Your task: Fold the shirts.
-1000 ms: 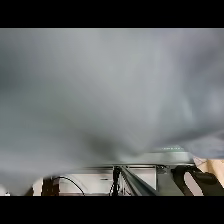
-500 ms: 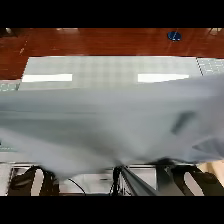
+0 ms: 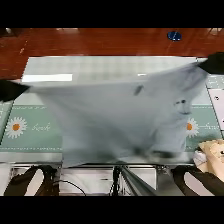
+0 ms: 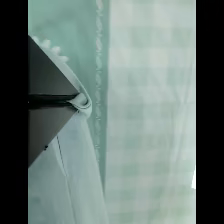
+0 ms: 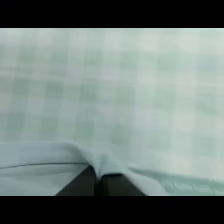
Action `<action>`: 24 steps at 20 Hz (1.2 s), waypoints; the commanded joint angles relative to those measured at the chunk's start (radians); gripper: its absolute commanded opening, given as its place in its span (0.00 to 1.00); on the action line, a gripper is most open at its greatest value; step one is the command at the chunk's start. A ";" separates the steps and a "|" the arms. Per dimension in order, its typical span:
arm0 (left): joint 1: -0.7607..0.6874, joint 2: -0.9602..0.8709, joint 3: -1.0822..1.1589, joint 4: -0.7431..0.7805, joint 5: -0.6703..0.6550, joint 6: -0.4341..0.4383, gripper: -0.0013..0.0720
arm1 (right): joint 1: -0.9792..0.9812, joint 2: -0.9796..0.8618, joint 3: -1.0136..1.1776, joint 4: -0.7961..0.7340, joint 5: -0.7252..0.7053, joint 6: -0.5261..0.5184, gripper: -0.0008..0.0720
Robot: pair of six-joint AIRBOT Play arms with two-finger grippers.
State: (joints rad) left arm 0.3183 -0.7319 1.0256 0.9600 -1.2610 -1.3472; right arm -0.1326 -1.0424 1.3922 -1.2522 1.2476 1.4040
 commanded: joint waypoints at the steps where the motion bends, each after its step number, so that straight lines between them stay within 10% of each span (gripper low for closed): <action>1: -0.032 -0.276 -0.013 -0.144 0.201 0.134 0.04 | 0.002 -0.204 -0.031 0.137 -0.249 -0.085 0.04; 11: -0.289 -0.756 0.119 -0.148 0.730 0.240 0.04 | 0.002 -0.536 -0.031 0.291 -0.642 -0.223 0.04; 24: -0.302 -0.938 0.119 -0.149 0.888 0.299 0.05 | 0.002 -0.758 -0.031 0.308 -0.827 -0.240 0.04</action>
State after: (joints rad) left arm 0.0185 -1.6398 1.1439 0.8116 -0.4007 -1.0504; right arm -0.1318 -1.7699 1.3621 -0.9455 0.4458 1.1656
